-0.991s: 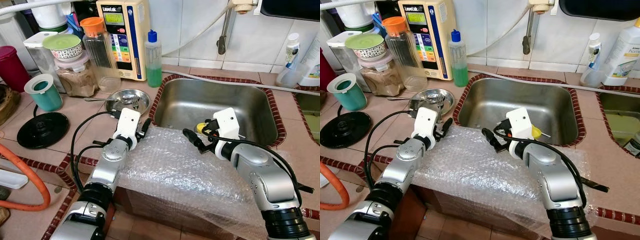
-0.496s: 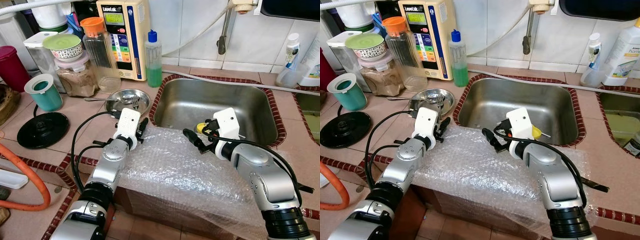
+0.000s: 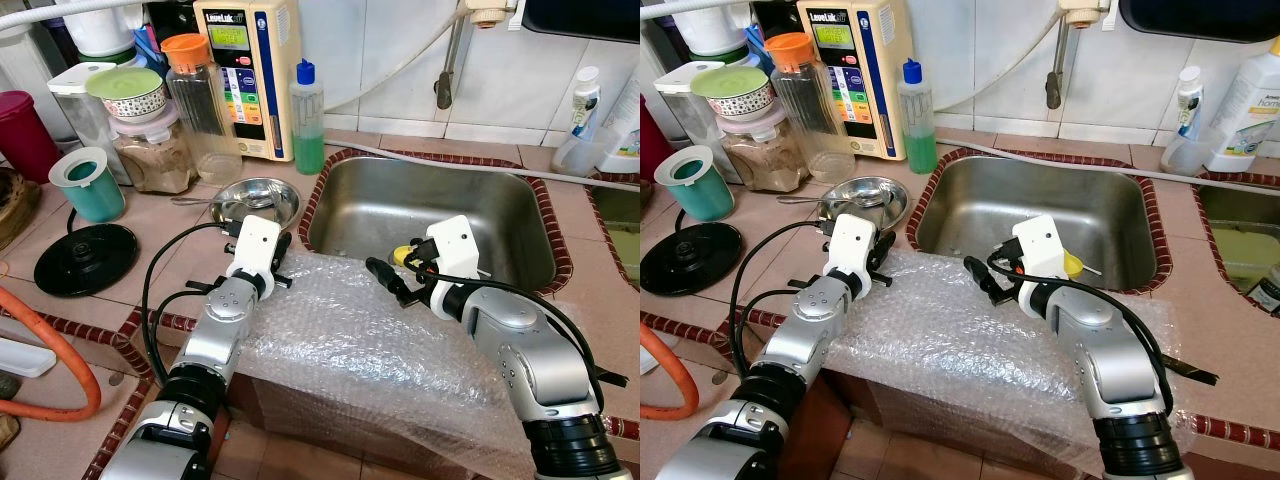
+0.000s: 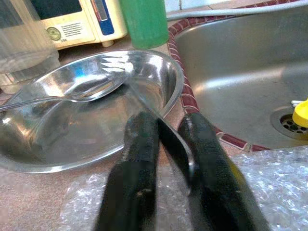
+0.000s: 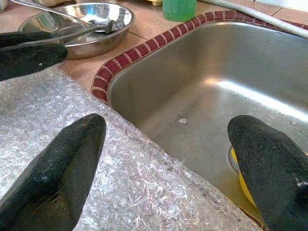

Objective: Kitchen organization

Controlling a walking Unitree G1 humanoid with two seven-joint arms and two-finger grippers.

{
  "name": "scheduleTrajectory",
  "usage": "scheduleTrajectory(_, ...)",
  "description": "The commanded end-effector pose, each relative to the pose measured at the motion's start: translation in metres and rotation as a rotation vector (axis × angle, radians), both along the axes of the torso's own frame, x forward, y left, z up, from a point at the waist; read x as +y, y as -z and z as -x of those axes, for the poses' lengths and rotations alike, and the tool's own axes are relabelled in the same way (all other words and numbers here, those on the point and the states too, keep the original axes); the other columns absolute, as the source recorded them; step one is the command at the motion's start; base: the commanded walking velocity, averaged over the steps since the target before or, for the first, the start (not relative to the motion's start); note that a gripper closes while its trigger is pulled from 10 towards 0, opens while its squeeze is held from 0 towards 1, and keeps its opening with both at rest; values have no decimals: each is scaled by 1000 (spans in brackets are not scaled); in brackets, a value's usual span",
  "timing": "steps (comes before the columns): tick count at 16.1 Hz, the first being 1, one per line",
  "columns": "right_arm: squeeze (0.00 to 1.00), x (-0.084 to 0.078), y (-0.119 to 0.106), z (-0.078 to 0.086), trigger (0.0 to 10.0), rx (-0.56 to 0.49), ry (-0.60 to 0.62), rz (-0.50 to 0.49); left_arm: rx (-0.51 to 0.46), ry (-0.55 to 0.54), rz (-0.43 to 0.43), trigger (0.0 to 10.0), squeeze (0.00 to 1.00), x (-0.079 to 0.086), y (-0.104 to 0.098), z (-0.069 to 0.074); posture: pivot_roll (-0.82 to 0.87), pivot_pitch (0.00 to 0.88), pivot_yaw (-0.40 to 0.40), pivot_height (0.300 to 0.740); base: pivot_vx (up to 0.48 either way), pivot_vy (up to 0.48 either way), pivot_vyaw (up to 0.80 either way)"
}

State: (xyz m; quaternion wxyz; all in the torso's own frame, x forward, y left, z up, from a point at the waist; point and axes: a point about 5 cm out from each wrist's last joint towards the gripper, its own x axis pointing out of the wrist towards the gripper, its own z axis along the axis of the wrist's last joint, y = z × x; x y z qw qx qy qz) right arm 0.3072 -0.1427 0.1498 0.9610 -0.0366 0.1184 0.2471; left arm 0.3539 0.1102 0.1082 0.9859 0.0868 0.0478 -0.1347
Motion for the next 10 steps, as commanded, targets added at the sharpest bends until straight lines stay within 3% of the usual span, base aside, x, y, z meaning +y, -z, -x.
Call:
scheduleTrajectory(1, 0, 0, -4, -1, 10000, -9, -8, 2, -30, -7, -12, 0, 0, 2, -7, -3, -81, 0, 67, 740, 0, 0, 0)
scheduleTrajectory(7, 0, -1, -4, -2, 10000, -10, -2, 2, -150, -41, -37, 0, 0, 3, -25, -4, -78, 0, 66, 740, 0, 0, 0)
scheduleTrajectory(10, 0, -1, -4, -3, 10000, -10, -1, 1, -207, -120, -79, 0, 0, 15, -33, -4, -74, 0, 63, 740, 0, 0, 0)
